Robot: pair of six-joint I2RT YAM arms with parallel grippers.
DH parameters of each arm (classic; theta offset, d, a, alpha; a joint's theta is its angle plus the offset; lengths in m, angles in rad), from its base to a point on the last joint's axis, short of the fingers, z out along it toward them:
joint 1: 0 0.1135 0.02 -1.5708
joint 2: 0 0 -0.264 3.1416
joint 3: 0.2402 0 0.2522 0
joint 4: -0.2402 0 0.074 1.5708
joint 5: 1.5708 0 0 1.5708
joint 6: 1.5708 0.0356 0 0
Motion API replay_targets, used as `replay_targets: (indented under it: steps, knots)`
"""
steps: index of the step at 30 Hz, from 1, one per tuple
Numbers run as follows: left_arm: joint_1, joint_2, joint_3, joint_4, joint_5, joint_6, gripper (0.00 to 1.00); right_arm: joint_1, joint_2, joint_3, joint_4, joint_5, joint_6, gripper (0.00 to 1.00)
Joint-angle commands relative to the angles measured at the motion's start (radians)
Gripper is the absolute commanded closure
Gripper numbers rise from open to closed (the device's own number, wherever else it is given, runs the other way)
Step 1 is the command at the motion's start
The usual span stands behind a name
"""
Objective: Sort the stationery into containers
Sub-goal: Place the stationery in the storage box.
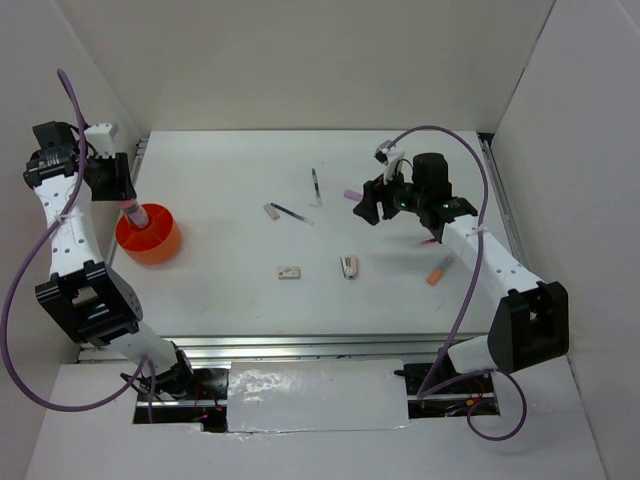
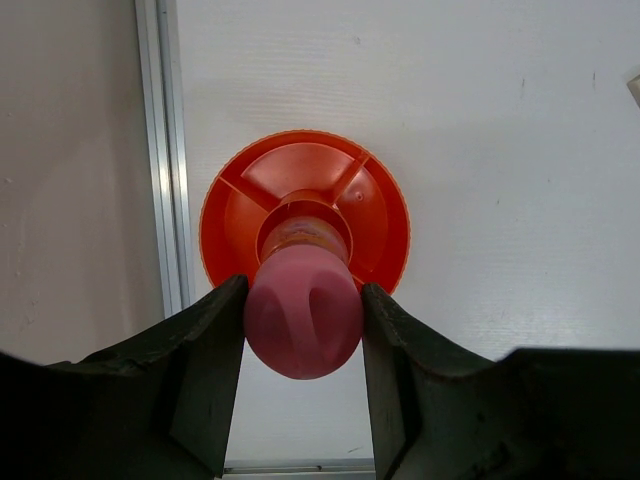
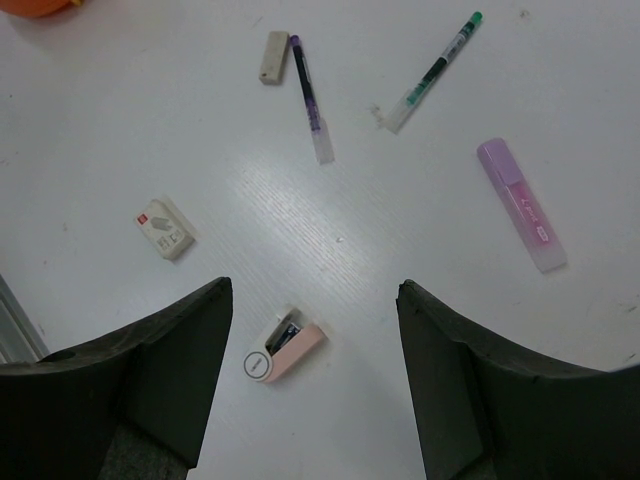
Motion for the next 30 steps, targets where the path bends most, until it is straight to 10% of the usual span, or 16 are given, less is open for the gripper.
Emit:
replay_targets:
  steps: [1,5,17,22,30]
  knots:
    - [0.008,-0.013,0.013,0.042,-0.006,0.028,1.00,0.015,0.002,0.047,0.000,0.001,-0.015,0.27]
    - [0.011,-0.001,0.002,0.042,0.007,0.028,1.00,0.017,0.002,0.047,0.001,0.004,-0.019,0.27]
    - [0.011,0.017,-0.113,0.088,0.050,0.004,0.57,0.032,0.115,0.111,0.034,0.041,0.036,0.29]
    - [0.011,0.026,-0.142,0.108,0.085,-0.004,0.56,0.072,0.261,0.234,0.040,0.148,0.105,0.33]
    - [0.011,0.020,-0.174,0.133,0.119,0.002,0.26,0.179,0.597,0.583,-0.048,0.357,0.183,0.41]
